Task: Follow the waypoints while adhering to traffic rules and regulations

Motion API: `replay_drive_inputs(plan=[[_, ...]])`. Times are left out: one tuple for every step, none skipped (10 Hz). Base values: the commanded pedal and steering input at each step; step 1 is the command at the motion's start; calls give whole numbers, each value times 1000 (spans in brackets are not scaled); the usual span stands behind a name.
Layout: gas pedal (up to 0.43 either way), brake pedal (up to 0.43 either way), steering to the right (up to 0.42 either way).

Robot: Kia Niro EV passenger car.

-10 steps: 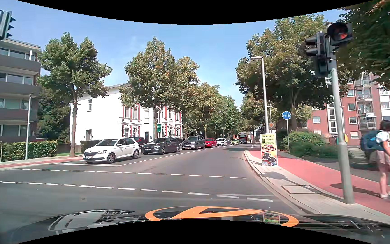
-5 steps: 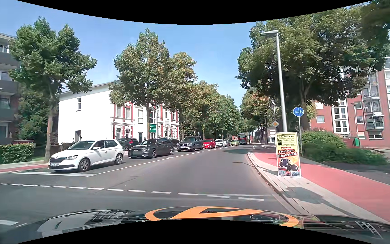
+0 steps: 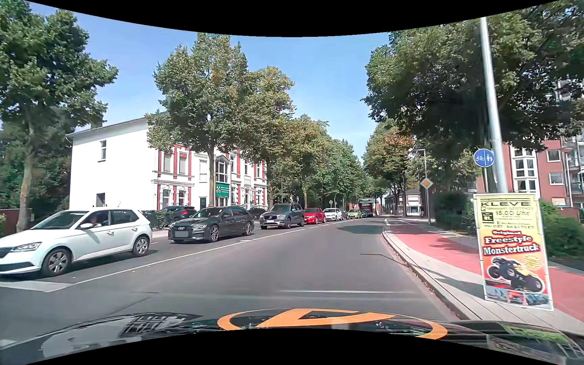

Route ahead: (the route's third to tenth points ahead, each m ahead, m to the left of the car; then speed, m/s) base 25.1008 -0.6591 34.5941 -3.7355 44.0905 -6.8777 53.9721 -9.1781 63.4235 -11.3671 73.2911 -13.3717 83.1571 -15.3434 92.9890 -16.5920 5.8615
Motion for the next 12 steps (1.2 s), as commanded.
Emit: replay_drive_inputs(plan=[[240, 0, 19], [240, 0, 26], [240, 0, 29], [228, 0, 32], [228, 0, 41], [228, 0, 48], [228, 0, 55], [220, 0, 59], [220, 0, 61], [209, 0, 63], [209, 0, 63], [209, 0, 63]])
